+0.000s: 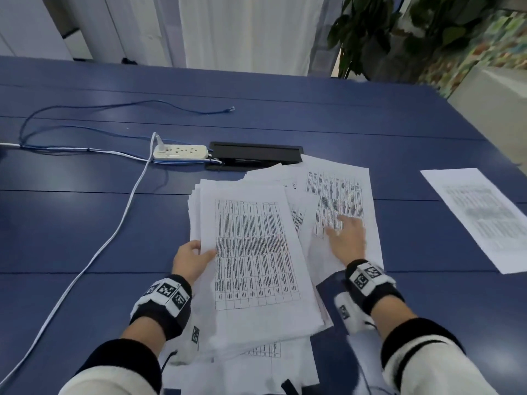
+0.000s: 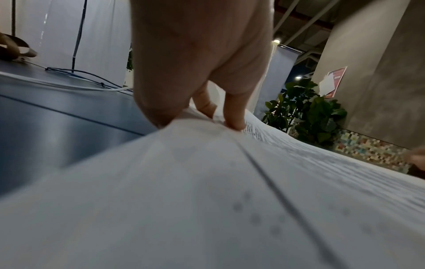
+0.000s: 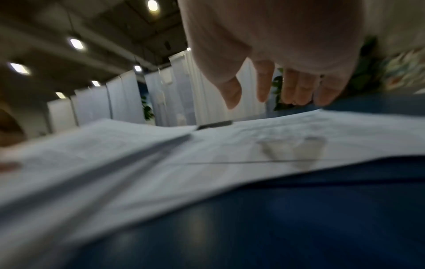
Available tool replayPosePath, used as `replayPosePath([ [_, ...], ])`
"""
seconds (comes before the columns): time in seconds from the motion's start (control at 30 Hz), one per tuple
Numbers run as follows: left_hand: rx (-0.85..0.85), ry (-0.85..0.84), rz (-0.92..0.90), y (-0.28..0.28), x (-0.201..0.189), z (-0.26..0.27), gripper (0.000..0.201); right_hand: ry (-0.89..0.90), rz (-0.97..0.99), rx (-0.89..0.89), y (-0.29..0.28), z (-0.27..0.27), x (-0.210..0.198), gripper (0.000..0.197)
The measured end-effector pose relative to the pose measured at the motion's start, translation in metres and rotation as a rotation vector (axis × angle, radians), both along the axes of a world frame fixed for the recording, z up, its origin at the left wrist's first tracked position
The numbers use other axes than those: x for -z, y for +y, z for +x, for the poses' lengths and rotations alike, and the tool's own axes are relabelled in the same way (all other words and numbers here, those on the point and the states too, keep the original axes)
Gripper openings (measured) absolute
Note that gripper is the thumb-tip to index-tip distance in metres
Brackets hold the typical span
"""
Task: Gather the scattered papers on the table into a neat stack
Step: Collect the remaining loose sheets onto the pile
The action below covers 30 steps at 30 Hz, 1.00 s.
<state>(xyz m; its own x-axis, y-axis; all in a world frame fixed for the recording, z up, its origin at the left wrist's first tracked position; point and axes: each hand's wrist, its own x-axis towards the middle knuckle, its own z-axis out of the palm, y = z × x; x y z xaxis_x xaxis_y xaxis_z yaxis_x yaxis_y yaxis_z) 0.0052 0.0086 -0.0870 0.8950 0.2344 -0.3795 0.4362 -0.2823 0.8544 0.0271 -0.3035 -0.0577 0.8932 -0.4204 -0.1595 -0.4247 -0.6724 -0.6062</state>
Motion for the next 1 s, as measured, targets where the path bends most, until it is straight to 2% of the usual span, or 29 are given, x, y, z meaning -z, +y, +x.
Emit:
replayPosePath([
  [0.07,0.021,-0.016,-0.022,-0.002,0.000,0.001,0.007,0.183,-0.216,-0.022,-0.040,-0.003,0.010,0.055],
  [0.13,0.054,-0.021,-0.069,-0.004,-0.002,0.002,0.010,0.313,-0.310,-0.152,-0.059,-0.007,0.022,0.055],
  [0.23,0.069,0.011,-0.202,-0.003,0.000,0.010,0.028,0.288,-0.288,-0.284,-0.052,-0.013,0.032,0.054],
  [0.37,0.088,0.058,-0.355,-0.006,-0.006,0.010,0.024,0.244,-0.255,-0.405,-0.046,-0.014,0.029,0.055],
  [0.43,0.092,0.066,-0.342,-0.009,-0.003,0.008,0.027,0.177,-0.176,-0.286,-0.056,-0.008,0.024,0.058],
  [0.5,0.088,0.068,-0.355,-0.016,-0.001,0.006,0.032,0.187,-0.144,-0.146,-0.065,-0.005,0.019,0.065],
  [0.6,0.059,0.052,-0.368,-0.031,0.000,0.010,0.031,0.255,-0.202,-0.186,-0.059,-0.011,0.017,0.055],
  [0.7,0.077,0.056,-0.376,-0.054,-0.007,0.011,0.032,0.227,-0.159,-0.241,-0.049,-0.025,0.020,0.052],
  [0.8,0.090,0.043,-0.357,-0.075,-0.010,0.015,0.033,0.198,-0.128,-0.294,-0.049,-0.034,0.021,0.039],
  [0.9,0.066,0.030,-0.296,-0.090,-0.004,0.020,0.062,0.150,0.027,-0.272,-0.075,-0.029,0.015,0.032],
  [0.97,0.052,0.012,-0.259,-0.098,0.011,0.025,0.065,0.133,0.076,-0.232,-0.104,-0.020,0.010,0.031],
  [1.0,0.064,0.013,-0.238,-0.109,0.010,0.023,0.060,0.115,0.066,-0.204,-0.119,-0.017,0.007,0.031],
])
